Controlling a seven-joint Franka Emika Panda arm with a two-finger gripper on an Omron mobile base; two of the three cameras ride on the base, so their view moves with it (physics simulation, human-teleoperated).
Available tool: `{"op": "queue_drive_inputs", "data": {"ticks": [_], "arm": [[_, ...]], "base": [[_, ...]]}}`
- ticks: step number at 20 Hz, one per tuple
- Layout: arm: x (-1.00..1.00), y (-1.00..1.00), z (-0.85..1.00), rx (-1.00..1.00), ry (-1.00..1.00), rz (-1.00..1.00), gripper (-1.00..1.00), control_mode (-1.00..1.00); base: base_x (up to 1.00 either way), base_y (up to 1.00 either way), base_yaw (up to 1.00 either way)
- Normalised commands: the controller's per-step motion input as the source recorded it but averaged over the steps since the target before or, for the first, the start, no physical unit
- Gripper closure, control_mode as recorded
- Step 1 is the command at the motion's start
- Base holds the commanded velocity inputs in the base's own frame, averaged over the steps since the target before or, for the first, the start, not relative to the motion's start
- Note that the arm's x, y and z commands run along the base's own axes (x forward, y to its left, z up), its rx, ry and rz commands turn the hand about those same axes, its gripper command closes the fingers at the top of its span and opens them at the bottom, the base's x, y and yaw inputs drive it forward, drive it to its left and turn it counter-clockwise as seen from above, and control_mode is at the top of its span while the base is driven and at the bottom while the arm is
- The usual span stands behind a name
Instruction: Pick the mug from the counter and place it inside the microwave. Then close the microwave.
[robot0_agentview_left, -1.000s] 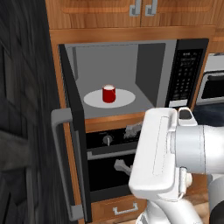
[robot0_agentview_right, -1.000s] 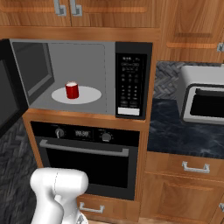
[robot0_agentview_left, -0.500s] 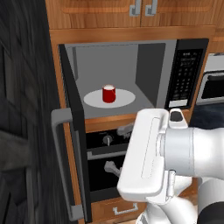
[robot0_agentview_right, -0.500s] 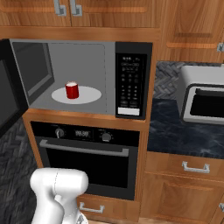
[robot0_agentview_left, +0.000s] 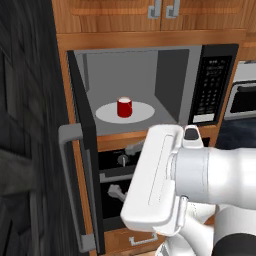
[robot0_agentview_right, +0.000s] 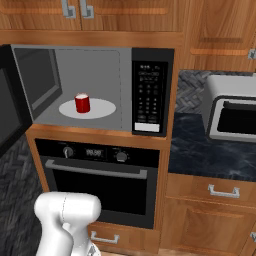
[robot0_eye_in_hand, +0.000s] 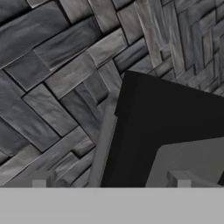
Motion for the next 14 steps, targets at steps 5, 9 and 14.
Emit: {"op": "queue_drive_inputs", "data": {"ticks": [5, 9, 14], "arm": [[0.21, 0.2, 0.0, 0.0, 0.0, -0.03, -1.0, -1.0], [0.25, 0.2, 0.0, 0.0, 0.0, -0.03, -1.0, -1.0], [0.12, 0.24, 0.0, 0.0, 0.0, -0.03, -1.0, -1.0]], "base": [[0.0, 0.0, 0.0], [0.0, 0.0, 0.0], [0.0, 0.0, 0.0]]}}
